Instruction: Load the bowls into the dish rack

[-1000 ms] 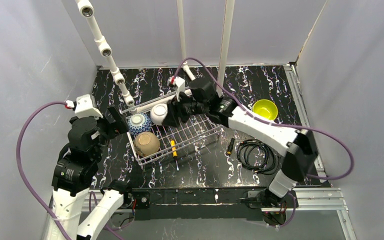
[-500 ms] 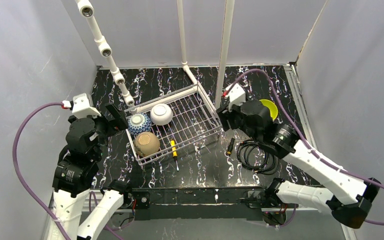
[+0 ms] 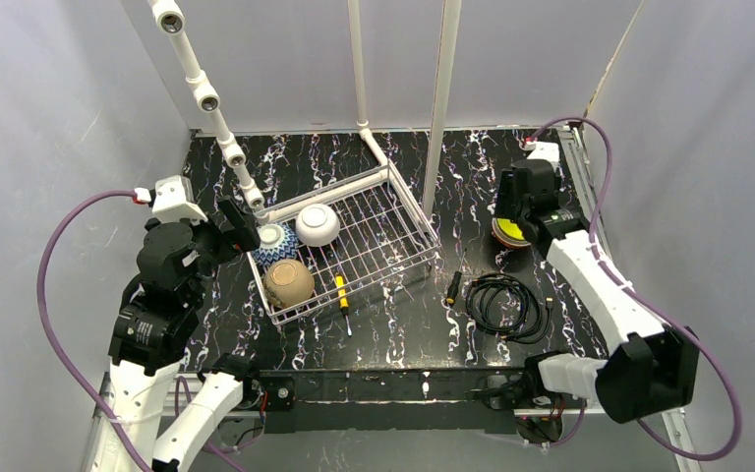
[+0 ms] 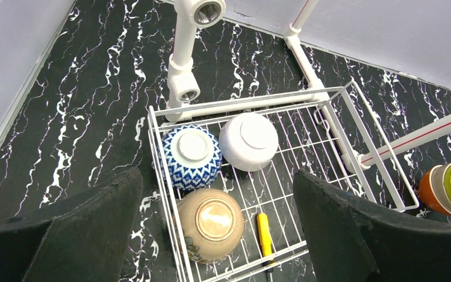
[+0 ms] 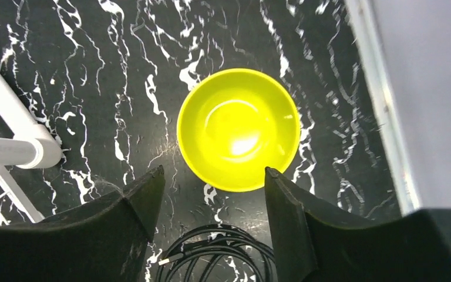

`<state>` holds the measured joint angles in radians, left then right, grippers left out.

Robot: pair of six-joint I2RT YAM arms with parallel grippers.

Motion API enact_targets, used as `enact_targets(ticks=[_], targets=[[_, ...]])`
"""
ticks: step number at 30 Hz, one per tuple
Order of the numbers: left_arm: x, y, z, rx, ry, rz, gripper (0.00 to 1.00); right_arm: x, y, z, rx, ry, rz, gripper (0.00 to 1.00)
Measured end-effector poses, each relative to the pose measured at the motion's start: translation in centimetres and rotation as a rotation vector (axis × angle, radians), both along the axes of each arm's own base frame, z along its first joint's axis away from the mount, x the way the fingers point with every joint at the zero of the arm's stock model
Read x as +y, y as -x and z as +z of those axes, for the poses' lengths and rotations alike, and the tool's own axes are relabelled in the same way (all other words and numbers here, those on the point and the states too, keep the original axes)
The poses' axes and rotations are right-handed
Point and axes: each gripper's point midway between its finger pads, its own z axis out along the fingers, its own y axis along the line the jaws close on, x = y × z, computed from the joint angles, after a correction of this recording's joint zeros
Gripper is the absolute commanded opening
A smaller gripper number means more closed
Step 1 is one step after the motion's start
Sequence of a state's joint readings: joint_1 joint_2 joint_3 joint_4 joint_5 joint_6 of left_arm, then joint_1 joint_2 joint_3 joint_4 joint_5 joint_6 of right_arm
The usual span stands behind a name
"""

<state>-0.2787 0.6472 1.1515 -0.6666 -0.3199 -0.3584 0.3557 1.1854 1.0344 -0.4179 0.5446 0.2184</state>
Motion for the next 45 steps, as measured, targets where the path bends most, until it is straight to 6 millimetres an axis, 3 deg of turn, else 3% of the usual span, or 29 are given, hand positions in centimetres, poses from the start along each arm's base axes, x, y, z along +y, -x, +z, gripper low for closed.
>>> enact_targets(ticks=[3, 7, 12, 21, 25, 30, 38, 41, 45], targets=[[-0.1, 0.0, 0.0, 0.002, -0.001, -0.010, 0.98, -0.7, -0.8, -2.8, 0.078, -0.103, -0.023, 0.66], [-0.1, 0.3, -0.3, 0.012, -0.009, -0.017, 0.98, 0.8, -1.5, -5.5, 0.151, -0.195, 0.014, 0.60], [0.0, 0.5, -0.7, 0.025, -0.017, -0.017, 0.98, 2.2, -2.5, -7.8, 0.198, -0.242, 0.032, 0.54], [0.1, 0.5, -0.8, 0.030, -0.024, -0.011, 0.98, 2.1, -3.5, -10.7, 0.254, -0.237, 0.007, 0.46], [0.1, 0.4, -1.1, 0.037, -0.026, -0.012, 0.98, 2.1, -4.0, -11.1, 0.265, -0.229, 0.009, 0.42], [0.1, 0.5, -1.5, 0.054, -0.031, -0.012, 0.98, 2.1, -4.4, -10.8, 0.256, -0.222, 0.017, 0.25], [0.4, 0.6, -1.7, 0.062, -0.046, -0.003, 0.98, 2.3, -5.2, -9.9, 0.236, -0.232, 0.025, 0.17], [0.4, 0.6, -1.7, 0.063, -0.049, -0.002, 0.98, 2.2, -5.2, -9.8, 0.236, -0.231, 0.024, 0.03], [0.5, 0.7, -1.7, 0.065, -0.050, -0.001, 0.98, 2.0, -5.3, -9.4, 0.228, -0.223, 0.014, 0.01]])
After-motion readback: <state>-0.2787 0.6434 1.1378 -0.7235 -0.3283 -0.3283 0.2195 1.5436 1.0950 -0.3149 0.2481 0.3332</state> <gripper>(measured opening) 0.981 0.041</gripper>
